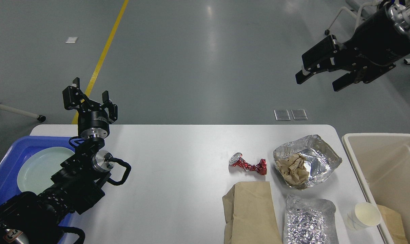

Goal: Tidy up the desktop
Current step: 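Lower the right gripper into the bin and grasp the second paper cup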

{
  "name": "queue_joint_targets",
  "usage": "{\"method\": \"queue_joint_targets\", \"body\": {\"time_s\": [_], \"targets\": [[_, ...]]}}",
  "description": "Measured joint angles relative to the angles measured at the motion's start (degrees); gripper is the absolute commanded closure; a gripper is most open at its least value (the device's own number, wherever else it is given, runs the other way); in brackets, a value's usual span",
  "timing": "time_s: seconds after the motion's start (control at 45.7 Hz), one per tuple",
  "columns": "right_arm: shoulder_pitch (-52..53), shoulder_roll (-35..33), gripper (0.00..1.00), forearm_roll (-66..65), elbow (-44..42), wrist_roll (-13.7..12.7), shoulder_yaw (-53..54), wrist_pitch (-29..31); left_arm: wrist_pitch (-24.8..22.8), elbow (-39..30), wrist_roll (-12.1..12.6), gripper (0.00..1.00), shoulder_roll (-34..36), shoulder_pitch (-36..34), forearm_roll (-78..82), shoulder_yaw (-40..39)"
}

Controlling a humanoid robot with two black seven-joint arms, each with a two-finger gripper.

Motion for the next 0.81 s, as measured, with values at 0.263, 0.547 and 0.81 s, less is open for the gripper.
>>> {"method": "queue_joint_targets", "body": {"time_s": [0.263, 0.547, 0.81], "targets": [[-12.9, -0.7, 0.0, 0.7, -6.5, -3.4, -2.2, 0.0, 0.0, 0.0, 0.0, 0.0, 0.0, 0.0, 0.0, 0.0], [-29.8, -3.2, 0.0, 3.5, -16.9, -3.6, -1.8, 0.0, 0.0, 0.0, 0.0, 0.0, 0.0, 0.0, 0.0, 0.0], [-40.7, -4.2, 0.0, 9.5, -18.0, -3.6, -1.6, 0.0, 0.0, 0.0, 0.0, 0.0, 0.0, 0.0, 0.0, 0.0]]}}
